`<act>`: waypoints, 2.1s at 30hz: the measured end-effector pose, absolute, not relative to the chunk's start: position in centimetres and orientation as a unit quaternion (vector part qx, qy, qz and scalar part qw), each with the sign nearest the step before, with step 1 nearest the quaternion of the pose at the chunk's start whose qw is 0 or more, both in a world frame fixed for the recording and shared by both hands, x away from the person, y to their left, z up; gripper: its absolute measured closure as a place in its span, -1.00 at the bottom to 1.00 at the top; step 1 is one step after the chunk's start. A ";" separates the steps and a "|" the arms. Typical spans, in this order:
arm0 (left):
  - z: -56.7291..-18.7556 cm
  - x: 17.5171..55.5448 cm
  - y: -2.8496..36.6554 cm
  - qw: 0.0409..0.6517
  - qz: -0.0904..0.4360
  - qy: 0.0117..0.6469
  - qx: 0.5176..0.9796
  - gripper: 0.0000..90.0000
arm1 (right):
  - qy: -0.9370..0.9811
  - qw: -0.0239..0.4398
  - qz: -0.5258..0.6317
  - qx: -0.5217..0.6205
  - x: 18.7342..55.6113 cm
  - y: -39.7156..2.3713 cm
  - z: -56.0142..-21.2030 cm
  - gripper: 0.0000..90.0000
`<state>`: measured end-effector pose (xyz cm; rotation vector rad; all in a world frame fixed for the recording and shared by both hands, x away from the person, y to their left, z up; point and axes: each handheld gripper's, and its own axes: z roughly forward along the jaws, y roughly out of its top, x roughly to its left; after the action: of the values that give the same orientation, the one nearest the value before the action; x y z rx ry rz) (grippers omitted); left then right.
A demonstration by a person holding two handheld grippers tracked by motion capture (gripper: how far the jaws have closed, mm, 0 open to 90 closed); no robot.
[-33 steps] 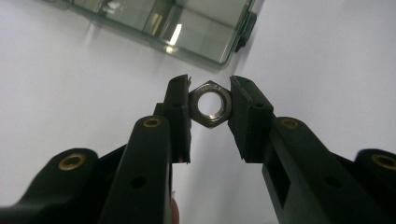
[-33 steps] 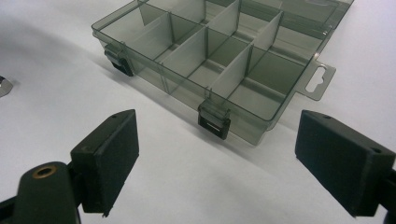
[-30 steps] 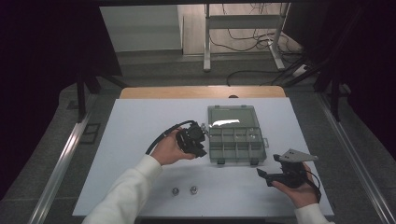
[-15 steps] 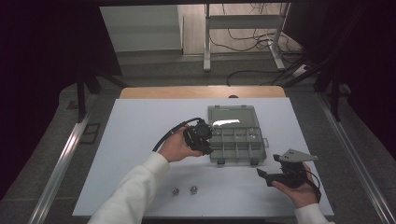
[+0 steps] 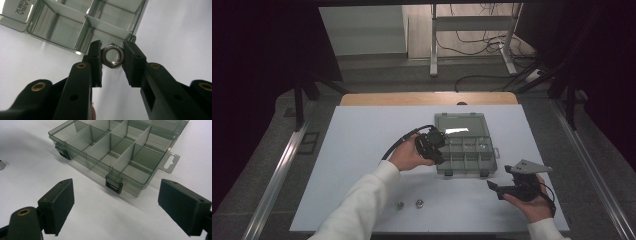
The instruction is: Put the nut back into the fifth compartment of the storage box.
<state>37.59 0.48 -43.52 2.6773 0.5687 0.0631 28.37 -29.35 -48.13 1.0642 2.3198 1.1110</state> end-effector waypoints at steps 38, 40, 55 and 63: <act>-45.0 38.0 -1.8 0.204 0.054 0.209 0.955 -0.18 | 0.822 0.176 0.391 0.374 28.4 -29.3 -48.2 -0.70; -44.7 37.8 -1.7 0.210 0.063 0.215 0.952 -0.48 | 0.822 0.176 0.391 0.375 28.4 -29.3 -48.2 -0.70; -43.4 35.7 2.7 0.239 0.079 0.250 0.935 -0.66 | 0.821 0.177 0.392 0.376 28.4 -29.4 -48.2 -0.70; -42.9 34.4 5.0 0.250 0.080 0.261 0.929 -0.66 | 0.821 0.176 0.391 0.377 28.3 -29.3 -48.2 -0.70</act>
<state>34.43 5.04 -42.93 2.5292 0.7110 0.2185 28.32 -29.33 -48.24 1.0679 2.3247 1.1078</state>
